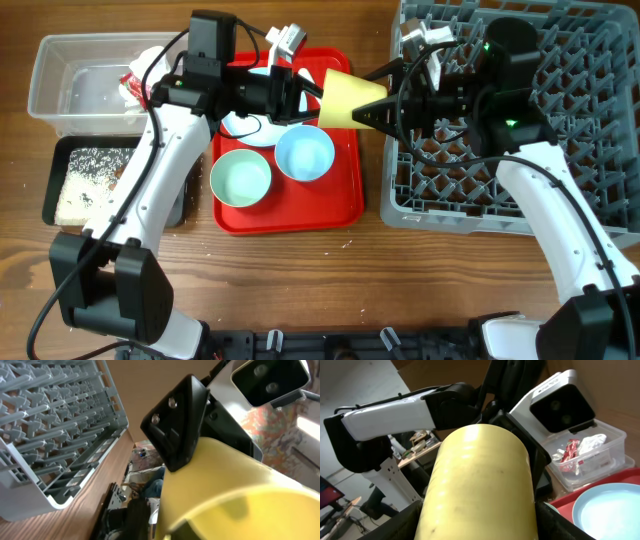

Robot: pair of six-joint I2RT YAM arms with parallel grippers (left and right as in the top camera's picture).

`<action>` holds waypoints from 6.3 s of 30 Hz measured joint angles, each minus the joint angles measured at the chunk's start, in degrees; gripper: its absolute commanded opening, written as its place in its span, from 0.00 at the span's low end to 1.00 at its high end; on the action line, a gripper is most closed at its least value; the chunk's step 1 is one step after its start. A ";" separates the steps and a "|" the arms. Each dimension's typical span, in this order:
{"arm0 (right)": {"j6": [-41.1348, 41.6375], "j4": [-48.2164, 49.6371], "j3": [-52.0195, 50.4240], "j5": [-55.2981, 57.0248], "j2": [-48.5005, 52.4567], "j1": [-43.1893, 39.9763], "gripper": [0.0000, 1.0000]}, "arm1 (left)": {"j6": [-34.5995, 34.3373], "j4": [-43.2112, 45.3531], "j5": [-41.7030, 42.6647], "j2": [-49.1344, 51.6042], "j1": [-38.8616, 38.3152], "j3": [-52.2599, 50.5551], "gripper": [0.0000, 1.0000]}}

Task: Sort waste into correct bins and load items into the dishwasher rack
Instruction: 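Lift the yellow cup and hand it to the right gripper, then place the yellow cup in the rack with the right gripper, then grasp the light-blue bowl on the red tray with the right gripper, then place the light-blue bowl in the rack, then grasp the green bowl on the red tray with the right gripper, then carry the green bowl into the rack and release it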

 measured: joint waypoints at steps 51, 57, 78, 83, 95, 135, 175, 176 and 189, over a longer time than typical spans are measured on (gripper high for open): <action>3.93 -72.94 8.35 69.42 11.17 -0.52 0.83 | 0.20 -17.05 -73.75 -0.26 -0.07 0.20 0.36; 3.63 -72.67 19.69 67.30 11.15 -0.37 0.75 | 0.13 -16.98 -73.96 -0.26 -0.04 0.20 0.43; 14.25 -50.80 23.41 64.87 36.54 17.25 0.18 | 0.35 -18.34 -80.56 -0.28 12.83 0.20 1.00; 14.67 -50.45 23.41 64.43 36.54 17.55 0.04 | 0.35 -18.34 -80.56 -0.28 12.83 0.20 1.00; 16.94 -54.34 26.34 95.91 11.61 6.86 0.04 | 0.35 -18.34 -80.56 -0.31 12.83 0.20 1.00; 1.36 -44.15 28.55 77.11 13.20 17.27 0.89 | 0.35 -18.49 -80.56 -0.33 12.83 0.20 1.00; -15.67 -18.29 27.76 143.73 20.65 6.16 0.04 | 0.35 -18.40 -81.02 -0.33 12.87 0.20 1.00; -21.44 -12.48 27.82 145.30 22.99 6.16 0.04 | 0.35 -18.56 -81.00 -0.33 12.87 0.17 1.00; -57.37 7.91 27.67 147.97 41.27 6.34 0.04 | 0.35 -18.49 -80.98 -0.35 12.87 0.15 1.00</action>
